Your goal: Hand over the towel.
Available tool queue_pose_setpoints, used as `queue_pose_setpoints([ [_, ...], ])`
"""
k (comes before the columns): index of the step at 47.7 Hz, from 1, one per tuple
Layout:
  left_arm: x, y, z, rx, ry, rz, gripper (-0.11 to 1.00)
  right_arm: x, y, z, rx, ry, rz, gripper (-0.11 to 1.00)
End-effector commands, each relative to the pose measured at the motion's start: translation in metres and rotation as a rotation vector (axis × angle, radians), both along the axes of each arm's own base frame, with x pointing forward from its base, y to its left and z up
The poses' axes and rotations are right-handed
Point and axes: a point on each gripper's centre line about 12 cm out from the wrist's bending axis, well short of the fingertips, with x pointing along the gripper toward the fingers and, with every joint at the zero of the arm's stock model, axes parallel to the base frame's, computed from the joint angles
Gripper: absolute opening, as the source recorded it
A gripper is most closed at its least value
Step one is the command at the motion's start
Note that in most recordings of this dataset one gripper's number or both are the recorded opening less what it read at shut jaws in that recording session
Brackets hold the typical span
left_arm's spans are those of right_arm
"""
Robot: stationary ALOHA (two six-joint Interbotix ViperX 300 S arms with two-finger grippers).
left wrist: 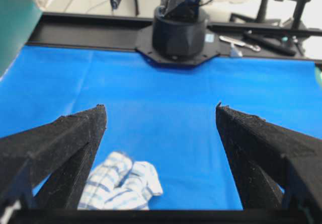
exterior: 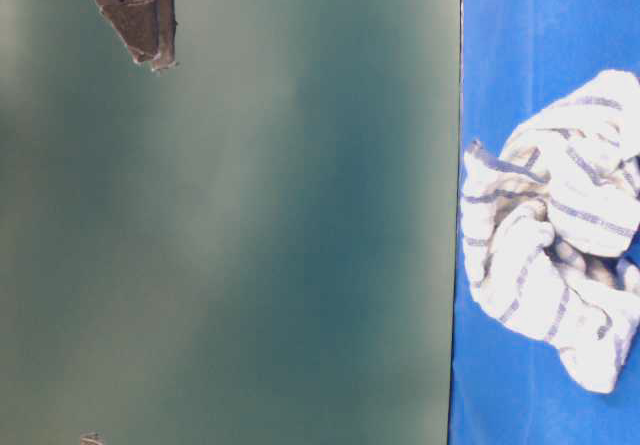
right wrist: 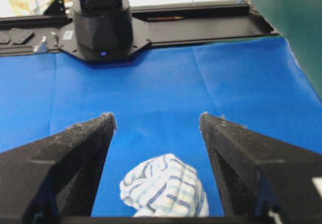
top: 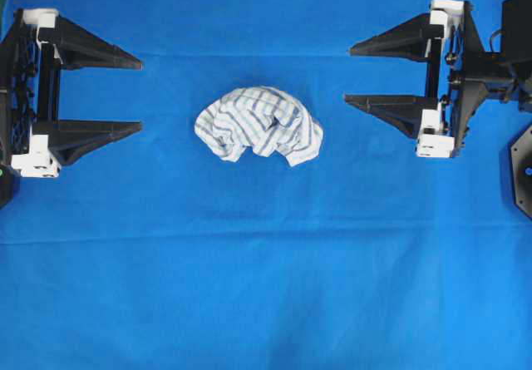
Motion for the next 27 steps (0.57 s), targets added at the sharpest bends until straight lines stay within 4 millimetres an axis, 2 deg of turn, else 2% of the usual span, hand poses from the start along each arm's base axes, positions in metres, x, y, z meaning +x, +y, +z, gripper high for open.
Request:
queue_pose_setpoints([
  [1, -0.002, 0.0, 0.007, -0.004, -0.022, 0.002, 0.93, -0.001, 0.001, 0.009, -0.004, -0.027, 0.002, 0.71],
  [7, -0.015, -0.001, 0.012, 0.002, -0.009, 0.0, 0.93, -0.016, 0.003, 0.013, -0.003, -0.017, 0.002, 0.71],
  [15, -0.041, -0.002, 0.013, 0.009, -0.003, -0.002, 0.93, -0.048, 0.008, 0.016, 0.003, 0.021, 0.001, 0.71],
  [21, -0.059, -0.003, 0.004, 0.014, -0.021, -0.002, 0.92, -0.071, 0.011, 0.009, 0.003, 0.027, 0.0, 0.71],
  [27, -0.074, -0.004, -0.015, 0.016, -0.018, -0.003, 0.92, -0.093, 0.014, -0.008, 0.003, 0.027, 0.0, 0.71],
])
